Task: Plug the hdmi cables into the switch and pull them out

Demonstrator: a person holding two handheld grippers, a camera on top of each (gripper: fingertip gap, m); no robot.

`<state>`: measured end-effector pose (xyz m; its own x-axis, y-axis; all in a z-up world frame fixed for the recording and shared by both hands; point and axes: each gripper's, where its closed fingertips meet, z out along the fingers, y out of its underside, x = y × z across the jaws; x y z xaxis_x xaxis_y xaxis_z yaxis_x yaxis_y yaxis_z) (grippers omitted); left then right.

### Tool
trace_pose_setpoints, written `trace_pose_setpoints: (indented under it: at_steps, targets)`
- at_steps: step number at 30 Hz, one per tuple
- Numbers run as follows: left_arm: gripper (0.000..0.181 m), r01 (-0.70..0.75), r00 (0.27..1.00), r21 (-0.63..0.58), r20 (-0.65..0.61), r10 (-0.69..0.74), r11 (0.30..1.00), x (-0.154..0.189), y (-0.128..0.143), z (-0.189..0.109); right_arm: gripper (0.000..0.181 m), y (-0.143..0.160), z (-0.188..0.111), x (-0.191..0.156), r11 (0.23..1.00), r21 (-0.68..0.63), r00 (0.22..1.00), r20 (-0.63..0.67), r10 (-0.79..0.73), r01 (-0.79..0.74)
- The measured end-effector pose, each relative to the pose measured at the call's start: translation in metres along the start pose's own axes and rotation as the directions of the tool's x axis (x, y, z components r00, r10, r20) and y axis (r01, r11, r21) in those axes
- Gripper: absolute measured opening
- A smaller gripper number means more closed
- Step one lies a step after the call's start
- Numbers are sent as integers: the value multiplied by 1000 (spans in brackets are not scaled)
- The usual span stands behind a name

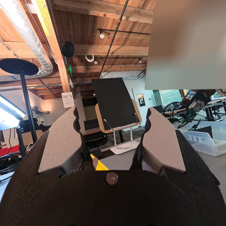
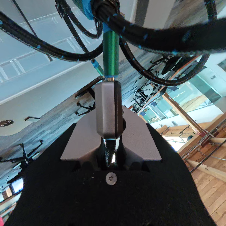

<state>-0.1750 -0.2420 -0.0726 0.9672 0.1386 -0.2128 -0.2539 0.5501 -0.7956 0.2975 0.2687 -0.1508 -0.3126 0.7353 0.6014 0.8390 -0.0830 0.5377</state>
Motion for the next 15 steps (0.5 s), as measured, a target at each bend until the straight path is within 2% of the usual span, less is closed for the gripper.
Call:
trace_pose_setpoints:
  at_steps: [4, 6, 7, 10, 13, 15]
  targets:
    - [104, 10, 1000, -33, 3, -10, 999, -2, 5, 2, 25, -24, 23, -20, 995, -65, 983, 167, -70, 82]
    - [104, 31, 999, -69, -12, -32, 997, -1, 10, 2, 30, -30, 34, -40, 974, -113, 951, 263, -164, 199]
    - [103, 38, 999, -87, -22, -40, 995, 1, 13, 3, 36, -31, 39, -46, 956, -144, 937, 280, -209, 256]
    - [99, 41, 998, -125, -46, -47, 991, 4, 22, 4, 47, -35, 46, -47, 919, -249, 941, 223, -254, 307]
    - [96, 38, 997, -149, -68, -49, 988, 7, 28, 6, 74, -42, 39, -63, 943, -213, 942, 276, -193, 256]
    - [96, 34, 996, -169, -79, -48, 985, 8, 31, 7, 87, -53, 27, -72, 975, -105, 939, 307, -153, 194]
